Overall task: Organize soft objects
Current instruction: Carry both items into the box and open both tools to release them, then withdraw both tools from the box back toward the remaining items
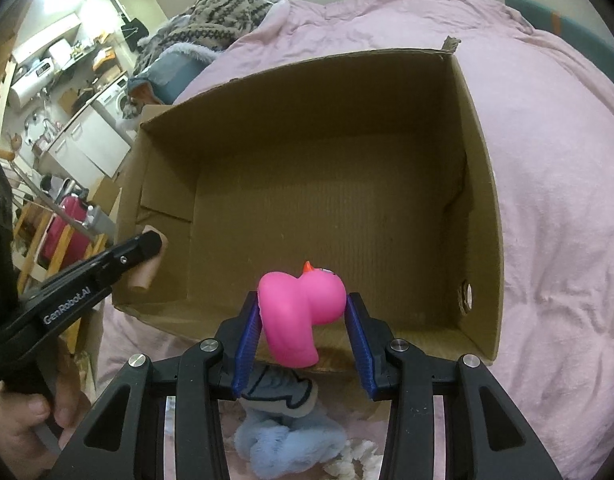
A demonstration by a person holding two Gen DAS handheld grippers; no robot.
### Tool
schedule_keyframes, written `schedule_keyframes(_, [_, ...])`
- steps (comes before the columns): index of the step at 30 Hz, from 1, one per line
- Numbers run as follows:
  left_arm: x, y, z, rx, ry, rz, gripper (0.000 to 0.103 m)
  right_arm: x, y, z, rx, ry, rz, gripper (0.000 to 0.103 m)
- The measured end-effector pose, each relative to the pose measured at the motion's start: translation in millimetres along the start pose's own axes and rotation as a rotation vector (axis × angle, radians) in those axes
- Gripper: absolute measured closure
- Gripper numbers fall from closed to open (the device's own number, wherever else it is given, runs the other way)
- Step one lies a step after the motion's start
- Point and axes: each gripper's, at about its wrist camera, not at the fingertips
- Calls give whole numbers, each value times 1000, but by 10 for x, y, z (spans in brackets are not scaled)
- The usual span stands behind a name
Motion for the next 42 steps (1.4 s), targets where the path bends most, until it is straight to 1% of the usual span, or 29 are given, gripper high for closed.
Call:
schedule_keyframes(4, [9,-38,-62,-43,12,-11,97,-31,-29,-45,-13,-2,9,59])
schedule_keyframes(7, [-16,-40,-47,-28,-7,-1,97,-40,-50,-38,-13,-2,18,59])
schedule_keyframes(10, [-24,-34,-8,-18,7,-6,97,-19,-62,-16,-1,0,14,59])
schedule_keyframes(14, [-19,-44,5,-11,0,-8,95,-24,-58,-25,-3,7,16,59])
schedule_keyframes(22, [1,-55,-48,-37,-1,-15,85,32,-40,-87,-39,21,-8,59])
schedule_keyframes(24, [10,-54,-63,-39,-2,-18,85,38,-41,-96,-46,18,-10,56])
schedule_keyframes(25, [14,-53,-70,-41,0,-18,83,44,-39,-105,-51,19,-11,51])
schedule_keyframes(26, [17,-52,-71,-41,1,-18,82,60,-43,-122,-57,21,-13,44])
schedule_keyframes(27, [22,-49,-74,-41,2,-19,74,66,-46,-135,-64,21,-17,42])
schedule_keyframes(28, [31,-45,-76,-40,3,-22,62,76,-41,-145,-70,21,-22,41])
schedule_keyframes(29, [46,-39,-77,-38,6,-28,53,83,-34,-151,-73,19,-27,39])
schedule_keyframes(30, [63,-34,-77,-35,9,-37,37,86,-31,-154,-74,16,-28,36])
schedule_keyframes(31, [96,-26,-74,-28,7,-55,30,93,-26,-160,-76,14,-30,31])
schedule_keyframes(33, [125,-7,-74,-22,0,-68,30,102,-20,-167,-86,16,-34,29])
schedule_keyframes(35, [124,1,-84,-26,2,-63,30,98,-12,-178,-92,14,-29,28])
schedule_keyframes(42, [113,4,-69,-20,21,-55,30,85,-11,-195,-101,10,-24,28])
Point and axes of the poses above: each gripper's, at about its wrist camera, not at the fingertips, and x roughly against the way its jaws point, z to its left, y to its top, and after that the axes turned 9 degrees about -z, right-handed
